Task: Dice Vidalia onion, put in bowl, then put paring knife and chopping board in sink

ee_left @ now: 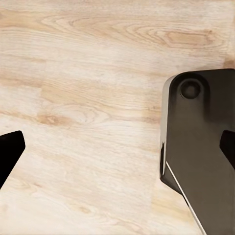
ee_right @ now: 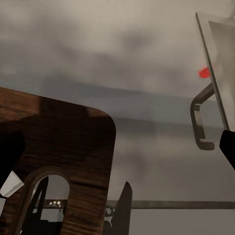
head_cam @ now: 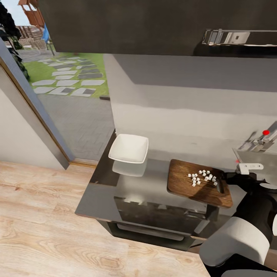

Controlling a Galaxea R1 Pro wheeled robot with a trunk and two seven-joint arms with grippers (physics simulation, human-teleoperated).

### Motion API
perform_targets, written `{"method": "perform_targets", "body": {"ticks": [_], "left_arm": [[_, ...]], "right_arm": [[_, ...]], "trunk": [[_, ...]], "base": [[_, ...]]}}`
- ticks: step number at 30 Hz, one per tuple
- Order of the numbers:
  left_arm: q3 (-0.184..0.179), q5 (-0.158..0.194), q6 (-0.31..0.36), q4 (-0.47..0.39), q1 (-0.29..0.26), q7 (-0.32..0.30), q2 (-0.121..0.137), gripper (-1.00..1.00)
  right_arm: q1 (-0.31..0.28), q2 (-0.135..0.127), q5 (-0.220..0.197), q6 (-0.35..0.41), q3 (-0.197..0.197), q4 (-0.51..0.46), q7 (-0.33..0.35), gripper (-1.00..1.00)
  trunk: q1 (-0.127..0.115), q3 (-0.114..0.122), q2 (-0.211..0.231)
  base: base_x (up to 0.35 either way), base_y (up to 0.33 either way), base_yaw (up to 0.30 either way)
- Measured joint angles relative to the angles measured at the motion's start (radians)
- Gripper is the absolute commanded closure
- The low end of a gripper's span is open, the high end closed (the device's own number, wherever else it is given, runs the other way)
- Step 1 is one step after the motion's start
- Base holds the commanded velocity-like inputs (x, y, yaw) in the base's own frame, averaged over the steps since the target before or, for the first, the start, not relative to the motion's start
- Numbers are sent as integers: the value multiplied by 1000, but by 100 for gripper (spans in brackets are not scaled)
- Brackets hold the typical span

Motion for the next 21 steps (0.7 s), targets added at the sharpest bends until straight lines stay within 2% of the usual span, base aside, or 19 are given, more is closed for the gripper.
{"method": "perform_targets", "body": {"ticks": [6,12,21], "left_arm": [[0,0,0,0,0,0,0,-100],[0,0,0,0,0,0,0,-100],[0,0,0,0,0,0,0,-100]], "right_arm": [[0,0,0,0,0,0,0,-100],[0,0,0,0,0,0,0,-100],[0,0,0,0,0,0,0,-100]], "trunk": [[0,0,0],[0,0,0],[0,0,0]], "base": [[-2,0,0],[-132,-39,0],[-32,-4,0]]}}
